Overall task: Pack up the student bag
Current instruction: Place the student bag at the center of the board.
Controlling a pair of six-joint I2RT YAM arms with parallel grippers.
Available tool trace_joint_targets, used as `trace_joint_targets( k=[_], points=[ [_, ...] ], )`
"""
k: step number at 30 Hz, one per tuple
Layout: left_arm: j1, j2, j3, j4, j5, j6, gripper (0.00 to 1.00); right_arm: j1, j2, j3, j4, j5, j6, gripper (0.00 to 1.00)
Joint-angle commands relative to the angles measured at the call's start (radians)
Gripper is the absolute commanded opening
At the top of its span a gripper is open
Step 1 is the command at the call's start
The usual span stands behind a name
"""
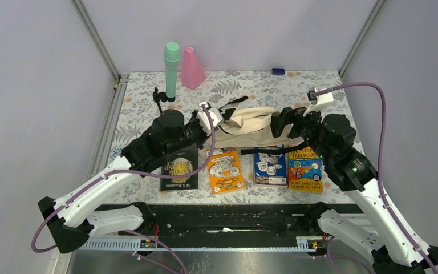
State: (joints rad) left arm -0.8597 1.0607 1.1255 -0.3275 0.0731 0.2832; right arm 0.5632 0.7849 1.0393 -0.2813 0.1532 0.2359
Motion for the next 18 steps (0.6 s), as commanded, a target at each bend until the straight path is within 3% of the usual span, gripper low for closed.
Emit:
trace_joint_targets(
  k=[1, 6, 10, 18],
  points=[
    [-0.010, -0.022, 0.008, 0.053, 0.027, 0.038, 0.00, 0.009, 0.028, 0.169, -0.003, -0.272, -0.185, 1.00],
    [-0.006, -0.040, -0.014, 0.056, 0.101, 0.011, 0.00, 0.009, 0.063, 0.256, -0.068, -0.404, -0.312, 1.00],
    [0.018, -0.030, 0.015, 0.026, 0.217, -0.021, 0.00, 0.008, 0.095, 0.317, -0.078, -0.518, -0.323, 1.00],
    [0.045, -0.009, 0.074, -0.010, 0.244, -0.098, 0.00, 0.010, 0.238, 0.444, -0.199, -0.761, -0.311, 1.00]
  ],
)
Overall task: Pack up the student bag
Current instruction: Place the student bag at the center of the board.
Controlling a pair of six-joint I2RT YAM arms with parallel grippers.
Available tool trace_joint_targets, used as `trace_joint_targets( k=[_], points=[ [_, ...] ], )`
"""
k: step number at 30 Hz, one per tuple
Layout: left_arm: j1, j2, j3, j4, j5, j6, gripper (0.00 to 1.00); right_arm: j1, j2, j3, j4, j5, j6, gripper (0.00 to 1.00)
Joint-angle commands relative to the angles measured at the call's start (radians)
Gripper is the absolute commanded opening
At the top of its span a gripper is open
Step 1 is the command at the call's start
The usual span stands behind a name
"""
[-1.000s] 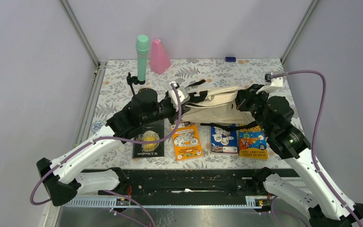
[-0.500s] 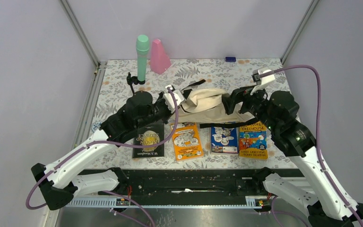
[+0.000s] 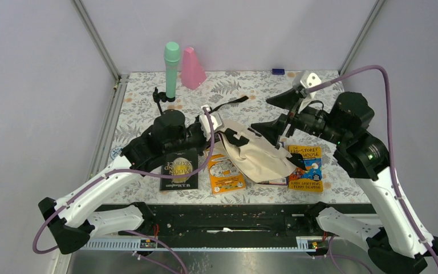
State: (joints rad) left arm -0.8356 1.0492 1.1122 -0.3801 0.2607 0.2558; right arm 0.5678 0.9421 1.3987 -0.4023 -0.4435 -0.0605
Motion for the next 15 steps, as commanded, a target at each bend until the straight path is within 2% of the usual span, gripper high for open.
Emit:
trace_joint_targets(
  k=[1, 4, 10, 15],
  points=[
    [0.027, 0.008, 0.100, 0.035, 0.056, -0.090, 0.00, 0.009, 0.107, 0.103, -0.105, -0.169, -0.008, 1.00],
    [0.042, 0.015, 0.117, 0.041, 0.059, -0.144, 0.00, 0.042, 0.155, 0.111, -0.127, -0.160, 0.009, 1.00],
    [0.054, 0.036, 0.126, 0.044, 0.027, -0.201, 0.00, 0.190, 0.202, 0.119, -0.195, 0.019, 0.036, 1.00],
    [0.064, 0.042, 0.117, 0.054, -0.001, -0.218, 0.00, 0.313, 0.162, 0.030, -0.184, 0.161, 0.029, 1.00]
  ],
)
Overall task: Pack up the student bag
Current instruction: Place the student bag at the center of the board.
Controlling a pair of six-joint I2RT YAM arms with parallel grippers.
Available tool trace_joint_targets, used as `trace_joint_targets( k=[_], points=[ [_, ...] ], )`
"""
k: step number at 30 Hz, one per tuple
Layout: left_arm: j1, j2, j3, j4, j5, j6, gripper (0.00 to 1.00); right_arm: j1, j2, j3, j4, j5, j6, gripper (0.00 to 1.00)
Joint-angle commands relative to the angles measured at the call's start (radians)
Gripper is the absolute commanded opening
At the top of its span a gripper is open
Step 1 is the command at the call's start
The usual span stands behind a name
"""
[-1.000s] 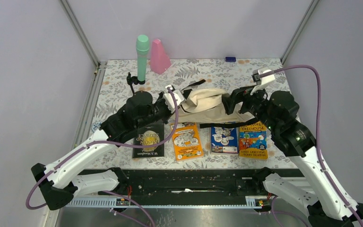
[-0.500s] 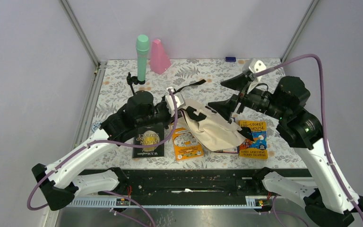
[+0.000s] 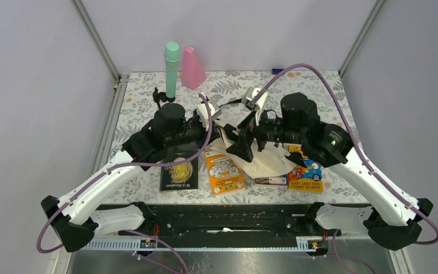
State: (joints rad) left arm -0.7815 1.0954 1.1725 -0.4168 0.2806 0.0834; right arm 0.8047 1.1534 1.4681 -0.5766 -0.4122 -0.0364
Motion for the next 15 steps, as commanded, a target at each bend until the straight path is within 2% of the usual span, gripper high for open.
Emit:
trace_joint_targets(
  k=[1, 7, 15],
  points=[
    [0.013, -0.002, 0.053, 0.093, -0.025, -0.044, 0.00, 0.094, -0.054, -0.051, -0.013, 0.175, -0.001, 1.00],
    [0.033, 0.008, 0.042, 0.119, 0.003, -0.068, 0.00, 0.222, -0.095, -0.165, 0.058, 0.591, -0.074, 1.00],
    [0.037, 0.004, 0.019, 0.147, 0.013, -0.074, 0.00, 0.367, -0.067, -0.231, 0.171, 0.824, -0.096, 1.00]
  ],
)
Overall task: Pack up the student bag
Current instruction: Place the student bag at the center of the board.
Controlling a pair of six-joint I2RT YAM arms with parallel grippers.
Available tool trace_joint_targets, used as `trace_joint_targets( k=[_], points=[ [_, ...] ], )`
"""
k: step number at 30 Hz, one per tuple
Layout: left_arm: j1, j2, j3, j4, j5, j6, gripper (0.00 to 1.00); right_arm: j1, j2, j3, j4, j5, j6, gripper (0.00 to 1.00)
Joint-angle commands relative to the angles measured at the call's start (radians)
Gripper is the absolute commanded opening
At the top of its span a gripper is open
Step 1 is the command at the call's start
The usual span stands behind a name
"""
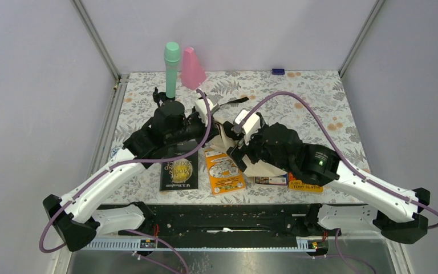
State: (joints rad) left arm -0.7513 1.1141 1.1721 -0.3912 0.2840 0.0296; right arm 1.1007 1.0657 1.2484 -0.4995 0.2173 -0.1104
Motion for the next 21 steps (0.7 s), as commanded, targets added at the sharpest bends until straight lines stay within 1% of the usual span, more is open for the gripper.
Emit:
trace_joint_targets(
  k=[1, 4, 11, 13, 21],
  points=[
    [0.007, -0.012, 0.017, 0.121, 0.001, -0.018, 0.00, 0.084, 0.033, -0.013, 0.102, 0.232, -0.023, 1.00],
    [0.009, -0.005, 0.015, 0.117, -0.012, -0.014, 0.00, 0.113, 0.065, -0.003, 0.109, 0.319, -0.018, 1.00],
    [0.011, -0.001, 0.019, 0.117, -0.020, -0.022, 0.00, 0.148, 0.123, 0.007, 0.116, 0.344, -0.008, 1.00],
    [0.012, -0.002, 0.018, 0.117, -0.024, -0.019, 0.00, 0.152, 0.144, 0.005, 0.116, 0.372, 0.003, 1.00],
    [0.021, -0.017, 0.007, 0.137, -0.030, -0.024, 0.00, 0.149, 0.199, -0.015, 0.108, 0.610, 0.021, 0.99]
  ],
)
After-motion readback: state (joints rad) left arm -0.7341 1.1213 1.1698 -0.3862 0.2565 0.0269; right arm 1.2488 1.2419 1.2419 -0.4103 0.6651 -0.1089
